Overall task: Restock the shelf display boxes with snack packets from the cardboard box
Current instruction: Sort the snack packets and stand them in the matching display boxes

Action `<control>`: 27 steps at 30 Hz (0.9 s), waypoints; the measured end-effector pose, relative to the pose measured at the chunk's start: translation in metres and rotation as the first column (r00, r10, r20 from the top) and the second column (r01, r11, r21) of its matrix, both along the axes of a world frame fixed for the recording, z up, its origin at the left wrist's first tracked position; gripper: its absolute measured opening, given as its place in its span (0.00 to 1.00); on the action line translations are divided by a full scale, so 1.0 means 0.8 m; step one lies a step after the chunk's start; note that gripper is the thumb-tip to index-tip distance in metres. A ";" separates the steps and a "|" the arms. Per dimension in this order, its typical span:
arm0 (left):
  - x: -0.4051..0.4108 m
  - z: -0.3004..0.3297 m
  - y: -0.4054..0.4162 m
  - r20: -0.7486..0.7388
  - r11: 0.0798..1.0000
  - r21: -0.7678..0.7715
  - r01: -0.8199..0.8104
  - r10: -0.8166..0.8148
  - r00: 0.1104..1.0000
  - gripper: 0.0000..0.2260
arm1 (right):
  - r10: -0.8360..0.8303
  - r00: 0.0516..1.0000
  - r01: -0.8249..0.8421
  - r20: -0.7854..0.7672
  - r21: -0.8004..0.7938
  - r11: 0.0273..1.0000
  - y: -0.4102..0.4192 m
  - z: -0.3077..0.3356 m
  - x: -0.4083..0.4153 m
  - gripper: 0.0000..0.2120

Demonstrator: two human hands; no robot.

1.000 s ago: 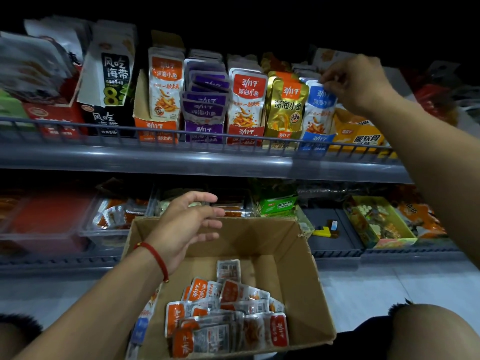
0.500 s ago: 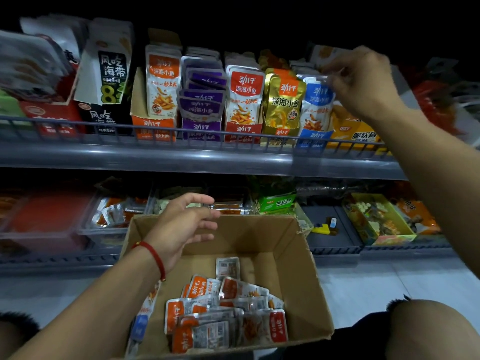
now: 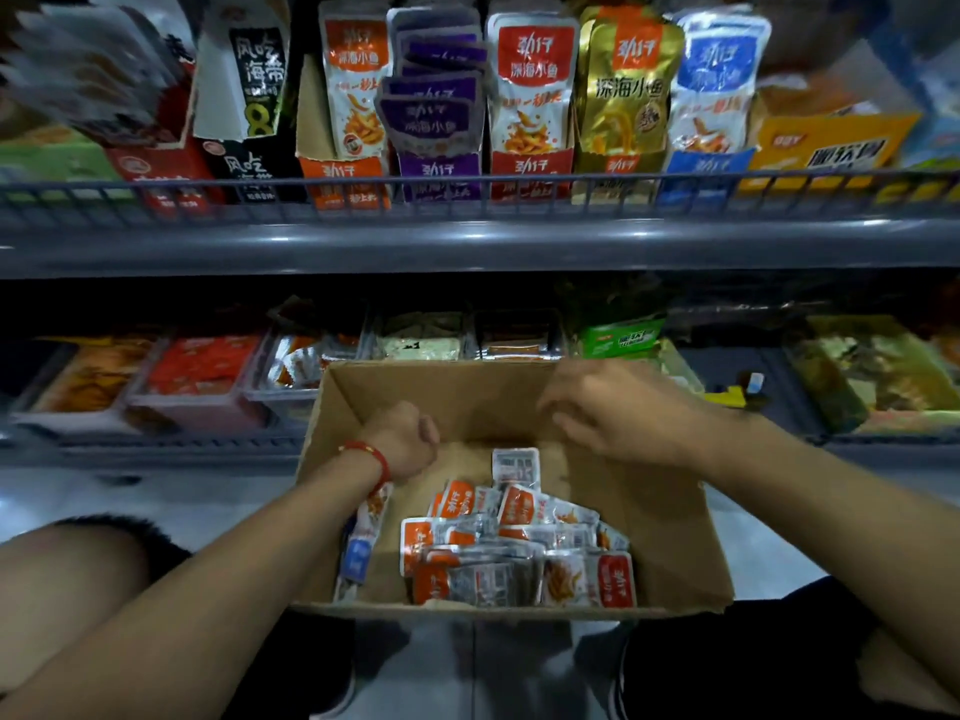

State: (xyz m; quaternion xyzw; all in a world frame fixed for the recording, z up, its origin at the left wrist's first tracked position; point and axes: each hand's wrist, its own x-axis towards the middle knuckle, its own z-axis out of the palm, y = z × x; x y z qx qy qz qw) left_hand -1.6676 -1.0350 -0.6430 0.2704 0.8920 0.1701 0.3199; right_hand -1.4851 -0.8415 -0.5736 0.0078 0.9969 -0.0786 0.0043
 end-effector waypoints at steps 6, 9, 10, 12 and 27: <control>-0.001 -0.074 -0.023 -0.165 0.595 -0.701 0.394 -0.673 0.721 0.18 | 0.096 0.982 -0.085 0.163 -0.069 0.994 -0.005 -0.019 -0.008 0.13; -0.001 -0.084 -0.027 -0.173 0.485 -0.796 0.362 -0.756 0.632 0.19 | 0.113 0.981 -0.096 0.158 -0.108 0.989 -0.005 -0.019 -0.008 0.12; -0.003 -0.083 -0.027 -0.173 0.491 -0.797 0.353 -0.744 0.645 0.19 | 0.114 0.980 -0.096 0.165 -0.109 0.989 -0.005 -0.020 -0.008 0.12; -0.008 -0.078 -0.024 -0.184 0.557 -0.741 0.375 -0.705 0.685 0.19 | 0.109 0.977 -0.089 0.183 -0.111 0.990 -0.005 -0.021 -0.007 0.12; 0.032 0.096 0.019 0.831 0.676 0.374 -0.635 0.059 0.553 0.14 | -0.397 0.883 0.430 0.251 -0.773 0.466 0.016 -0.012 0.003 0.05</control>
